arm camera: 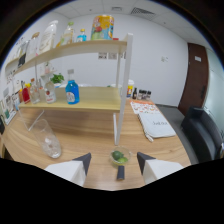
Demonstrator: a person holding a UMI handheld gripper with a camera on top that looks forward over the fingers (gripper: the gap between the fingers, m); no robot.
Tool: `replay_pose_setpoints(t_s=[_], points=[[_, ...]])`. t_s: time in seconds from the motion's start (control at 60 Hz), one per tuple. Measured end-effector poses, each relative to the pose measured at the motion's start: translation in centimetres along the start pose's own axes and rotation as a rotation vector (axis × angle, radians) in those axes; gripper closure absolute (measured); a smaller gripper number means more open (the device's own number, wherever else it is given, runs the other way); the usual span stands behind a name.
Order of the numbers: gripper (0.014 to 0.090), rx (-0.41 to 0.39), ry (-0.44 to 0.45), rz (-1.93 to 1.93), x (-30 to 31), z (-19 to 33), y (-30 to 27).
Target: Make me a cup of Mojito.
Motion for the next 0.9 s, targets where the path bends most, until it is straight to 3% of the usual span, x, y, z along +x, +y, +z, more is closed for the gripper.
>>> replay_pose_setpoints(t_s=[0.2, 0.35, 0.5, 0.65, 0.9], points=[[0.0184, 0.194, -0.061, 0.081, -8.4, -6.1, -5.9], [0.0184, 0.199, -0.107, 0.079, -15.1, -7.7, -4.2], [0.0184, 0.149, -0.165, 0.079, -19.9, -7.5, -2.8], [0.0183, 0.205, -0.155, 0.072, -20.9, -6.4, -7.8], [0.0195, 0.241, -0.108, 0.071, -20.3, 0.3, -16.5]])
